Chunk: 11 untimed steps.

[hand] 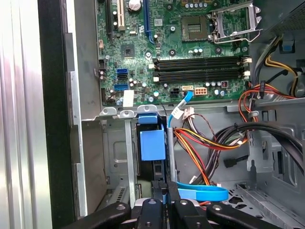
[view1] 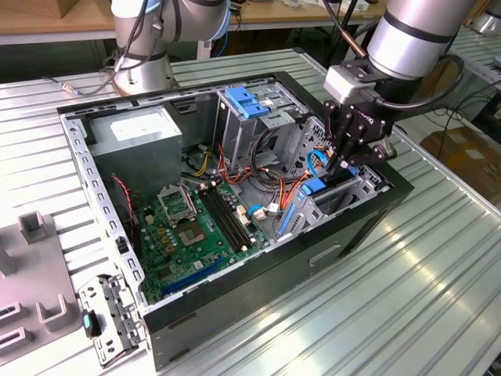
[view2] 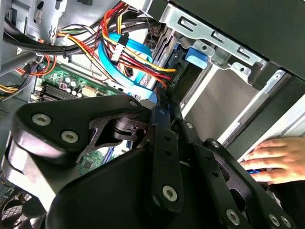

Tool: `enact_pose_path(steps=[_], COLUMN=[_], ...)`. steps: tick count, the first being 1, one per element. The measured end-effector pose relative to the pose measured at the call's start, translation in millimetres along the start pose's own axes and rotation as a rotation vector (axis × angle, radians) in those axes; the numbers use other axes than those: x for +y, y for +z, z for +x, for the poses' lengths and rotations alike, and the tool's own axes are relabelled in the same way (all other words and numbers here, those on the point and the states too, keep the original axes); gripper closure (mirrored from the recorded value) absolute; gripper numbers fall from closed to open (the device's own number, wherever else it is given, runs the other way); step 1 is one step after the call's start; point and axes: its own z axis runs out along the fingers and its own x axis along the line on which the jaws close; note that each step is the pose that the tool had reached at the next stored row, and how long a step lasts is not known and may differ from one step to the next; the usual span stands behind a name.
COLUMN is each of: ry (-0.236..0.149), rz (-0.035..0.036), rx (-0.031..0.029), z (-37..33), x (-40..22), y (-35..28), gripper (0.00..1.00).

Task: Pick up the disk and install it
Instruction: 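Insert the second disk wire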

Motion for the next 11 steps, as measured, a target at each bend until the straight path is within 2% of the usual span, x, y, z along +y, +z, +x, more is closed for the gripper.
enact_pose_path(steps=[3,8,9,10,11], ry=[0.0,0.0,0.0,0.0,0.0], rz=[0.0,0.0002,0.0001,0.0001,0.0001], rx=[0.0004,-0.0003,-0.0001,0.0005,0.0012], z=[0.0,-0.1,0.0,0.0,-0.1], x=[0.0,-0.1,-0.1,-0.1,0.0], y=[3.5,4.4,3.1,0.3,-4.4], gripper=[0.84,0.83,0.77,0.77,0.7])
